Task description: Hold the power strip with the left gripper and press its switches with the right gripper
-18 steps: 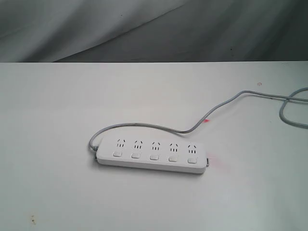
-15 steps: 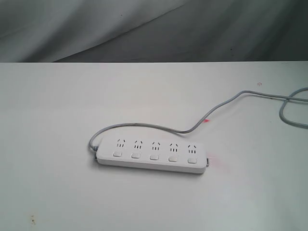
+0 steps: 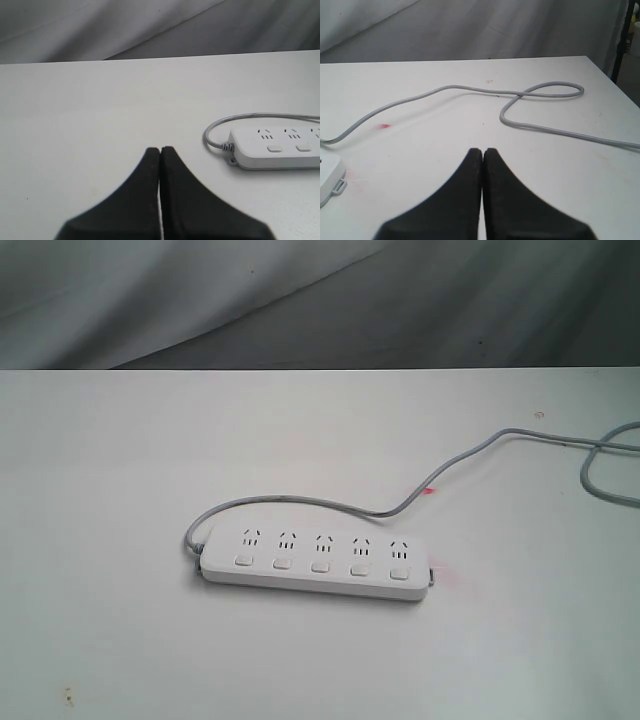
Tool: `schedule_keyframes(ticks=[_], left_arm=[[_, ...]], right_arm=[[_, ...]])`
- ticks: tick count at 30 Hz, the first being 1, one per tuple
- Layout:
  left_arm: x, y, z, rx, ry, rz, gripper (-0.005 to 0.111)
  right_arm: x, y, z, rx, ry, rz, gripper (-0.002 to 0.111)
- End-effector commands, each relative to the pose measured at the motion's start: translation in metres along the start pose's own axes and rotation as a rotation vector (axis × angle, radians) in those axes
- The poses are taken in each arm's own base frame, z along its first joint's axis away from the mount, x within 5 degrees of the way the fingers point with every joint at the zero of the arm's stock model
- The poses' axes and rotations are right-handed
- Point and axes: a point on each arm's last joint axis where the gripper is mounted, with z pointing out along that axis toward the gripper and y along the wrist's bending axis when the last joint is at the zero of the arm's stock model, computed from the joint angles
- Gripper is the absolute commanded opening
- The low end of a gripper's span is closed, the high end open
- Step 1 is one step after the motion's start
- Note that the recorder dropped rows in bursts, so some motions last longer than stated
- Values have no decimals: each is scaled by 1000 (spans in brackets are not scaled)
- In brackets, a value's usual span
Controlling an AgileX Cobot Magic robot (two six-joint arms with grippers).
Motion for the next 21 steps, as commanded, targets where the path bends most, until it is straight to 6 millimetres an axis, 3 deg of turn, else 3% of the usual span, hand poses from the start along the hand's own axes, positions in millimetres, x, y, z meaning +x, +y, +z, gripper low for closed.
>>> schedule_keyframes(ticks=[1,21], left_arm=[[0,0,0,7,-7,-6,0],[-10,1,-2,-8,-74,42,0]], right_arm=[[1,0,0,2,-4,1,0],[1,0,0,2,-4,1,0]])
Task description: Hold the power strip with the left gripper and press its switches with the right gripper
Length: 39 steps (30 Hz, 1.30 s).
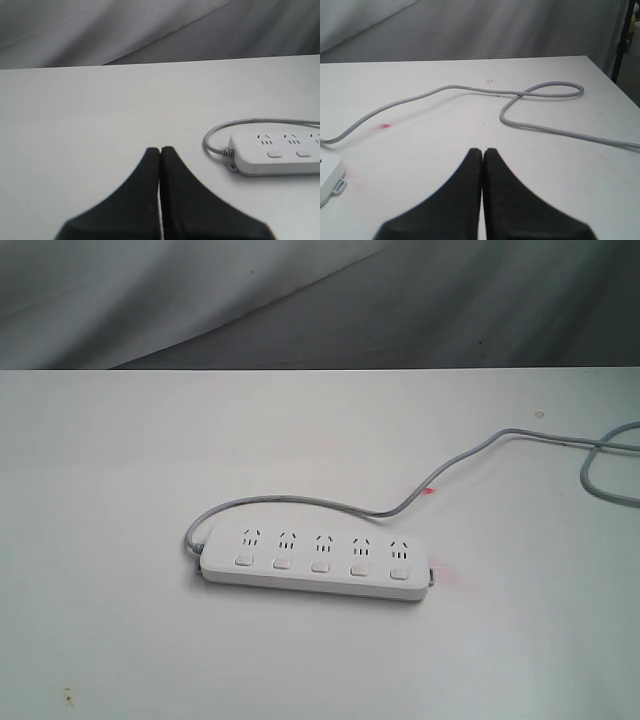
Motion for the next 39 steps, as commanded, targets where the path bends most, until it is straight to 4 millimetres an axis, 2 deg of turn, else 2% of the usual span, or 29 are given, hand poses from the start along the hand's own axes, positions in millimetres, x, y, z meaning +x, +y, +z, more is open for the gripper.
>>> schedule_keyframes(ticks=[1,7,19,22,30,34,39], left_arm=[[-9,1,-2,-8,-56,38,0],[-24,1,-9,-8,-94,38,0],[-77,1,-38,-21,-275,58,0],[-92,1,-39,-25,-219,59,0],[-145,8,3,-104,225,152,0],[-178,14,24,-157,274,228,0],[-202,16,50,-185,341,261,0]], right_arm=[[1,0,0,2,-4,1,0],[1,0,0,2,-4,1,0],[1,0,0,2,-4,1,0],[1,0,0,2,-4,1,0],[1,0,0,2,-4,1,0],[1,0,0,2,-4,1,0],[1,0,0,2,-4,1,0]])
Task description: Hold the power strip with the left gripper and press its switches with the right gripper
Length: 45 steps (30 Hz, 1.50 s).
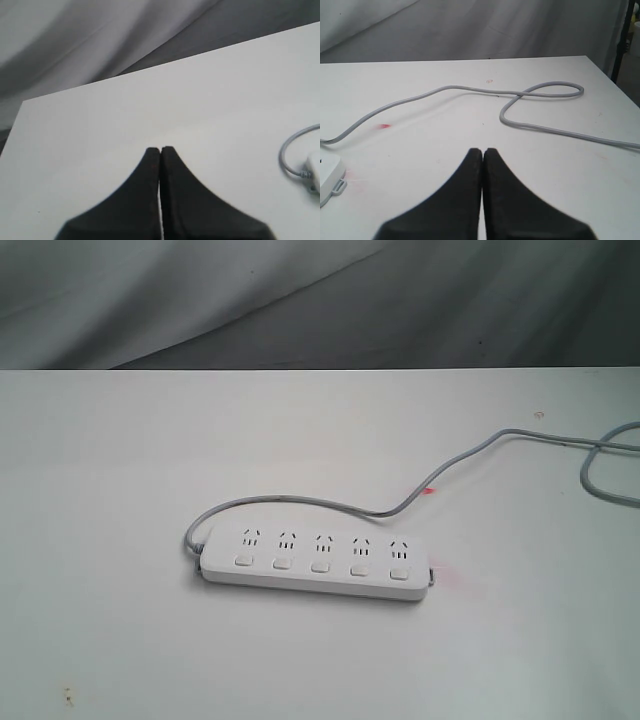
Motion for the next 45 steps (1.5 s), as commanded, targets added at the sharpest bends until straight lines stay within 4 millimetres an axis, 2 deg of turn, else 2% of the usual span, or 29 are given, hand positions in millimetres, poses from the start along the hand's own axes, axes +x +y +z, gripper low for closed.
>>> schedule_keyframes(ticks=[1,6,9,12,17,24,27,36,38,42,45], left_arm=[[-23,3,17,-13,76,26,0],[-50,1,48,0,68,51,0],[-68,-2,71,7,6,141,0],[-79,-2,71,1,-106,159,0],[-92,0,57,-2,-268,134,0],[-93,0,54,-4,-285,143,0],[-92,-3,54,29,-261,213,0],[-88,-24,59,247,-270,415,0],[-86,-22,64,281,-256,422,0],[-79,-6,75,319,-221,318,0],[-72,3,89,337,-182,357,0]], right_arm=[[1,0,0,2,-4,1,0],[1,0,0,2,-4,1,0],[1,0,0,2,-4,1,0],[1,0,0,2,-4,1,0],[1,0,0,2,-4,1,0],[1,0,0,2,-4,1,0],[1,0,0,2,-4,1,0],[1,0,0,2,-4,1,0],[1,0,0,2,-4,1,0],[1,0,0,2,-4,1,0],[1,0,0,2,-4,1,0]])
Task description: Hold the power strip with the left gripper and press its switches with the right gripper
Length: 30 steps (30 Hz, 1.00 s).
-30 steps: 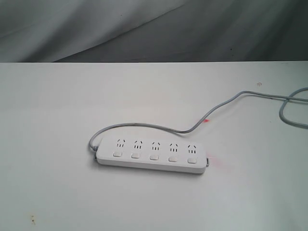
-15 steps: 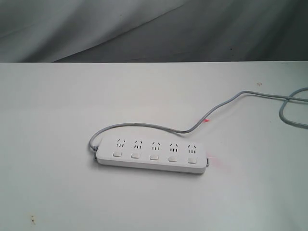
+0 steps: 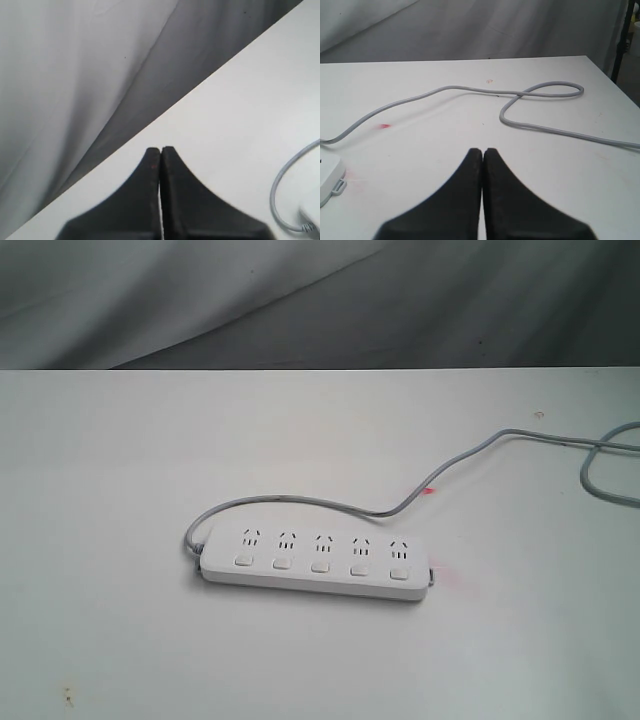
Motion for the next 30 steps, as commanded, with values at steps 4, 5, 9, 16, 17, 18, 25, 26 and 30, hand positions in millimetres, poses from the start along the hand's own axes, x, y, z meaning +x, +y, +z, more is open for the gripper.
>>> schedule_keyframes(ticks=[4,5,9,16,17,18,25,26,30], left_arm=[[28,18,20,104,59,102,0],[31,20,22,129,54,119,0],[46,27,27,233,20,188,0],[79,30,30,465,7,376,0],[81,31,31,474,7,368,0],[83,32,32,473,9,357,0],[86,39,37,399,38,352,0],[86,40,37,393,40,353,0],[86,41,37,378,47,342,0]], right_arm=[[1,0,0,2,-4,1,0],[1,0,0,2,-4,1,0],[1,0,0,2,-4,1,0],[1,0,0,2,-4,1,0],[1,0,0,2,-4,1,0],[1,0,0,2,-4,1,0],[1,0,0,2,-4,1,0],[1,0,0,2,-4,1,0],[1,0,0,2,-4,1,0]])
